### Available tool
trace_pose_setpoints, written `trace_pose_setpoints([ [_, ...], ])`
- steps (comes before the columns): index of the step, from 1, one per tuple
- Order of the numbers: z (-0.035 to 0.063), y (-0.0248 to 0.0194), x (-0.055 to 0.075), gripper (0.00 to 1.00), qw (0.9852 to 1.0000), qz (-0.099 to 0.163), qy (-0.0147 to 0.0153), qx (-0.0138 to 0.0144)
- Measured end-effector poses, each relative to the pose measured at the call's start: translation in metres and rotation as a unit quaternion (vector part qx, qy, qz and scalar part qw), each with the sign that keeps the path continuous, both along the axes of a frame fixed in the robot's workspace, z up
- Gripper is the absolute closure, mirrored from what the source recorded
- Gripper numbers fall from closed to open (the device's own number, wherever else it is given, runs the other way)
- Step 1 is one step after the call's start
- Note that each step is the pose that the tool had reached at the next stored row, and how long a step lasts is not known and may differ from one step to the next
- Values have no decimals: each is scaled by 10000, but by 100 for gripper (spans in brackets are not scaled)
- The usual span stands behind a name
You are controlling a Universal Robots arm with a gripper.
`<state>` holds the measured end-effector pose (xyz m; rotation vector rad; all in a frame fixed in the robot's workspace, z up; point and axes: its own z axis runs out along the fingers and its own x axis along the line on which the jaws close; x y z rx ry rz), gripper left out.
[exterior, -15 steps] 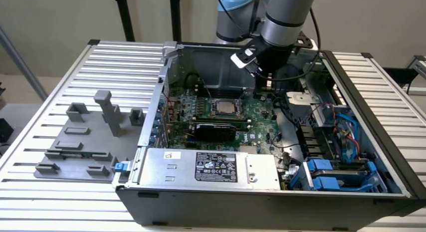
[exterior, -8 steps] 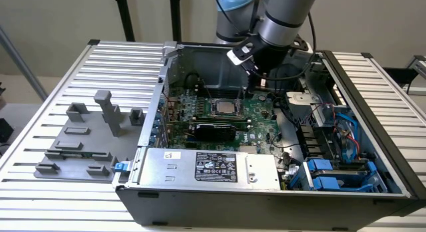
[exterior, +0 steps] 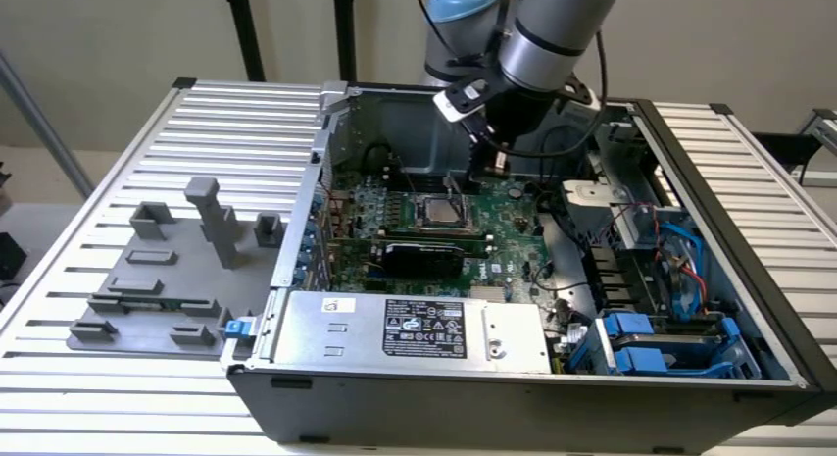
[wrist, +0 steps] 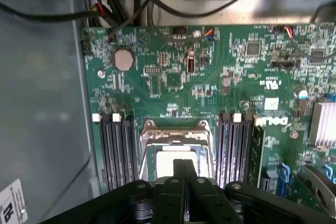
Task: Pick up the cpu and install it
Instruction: 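Close the cpu cover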
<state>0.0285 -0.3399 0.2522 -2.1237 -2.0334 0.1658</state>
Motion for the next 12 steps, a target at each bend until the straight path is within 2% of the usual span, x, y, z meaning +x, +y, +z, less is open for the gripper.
trace_pose_setpoints([
  [2, -1, 0, -35, 89, 9999, 1, 104, 0],
  [5, -6, 0, -92, 89, 9997, 3, 228, 0],
  [8, -16, 0, -171, 89, 9995, 4, 315, 1],
  [12, -38, 0, -287, 89, 9992, 4, 403, 0],
])
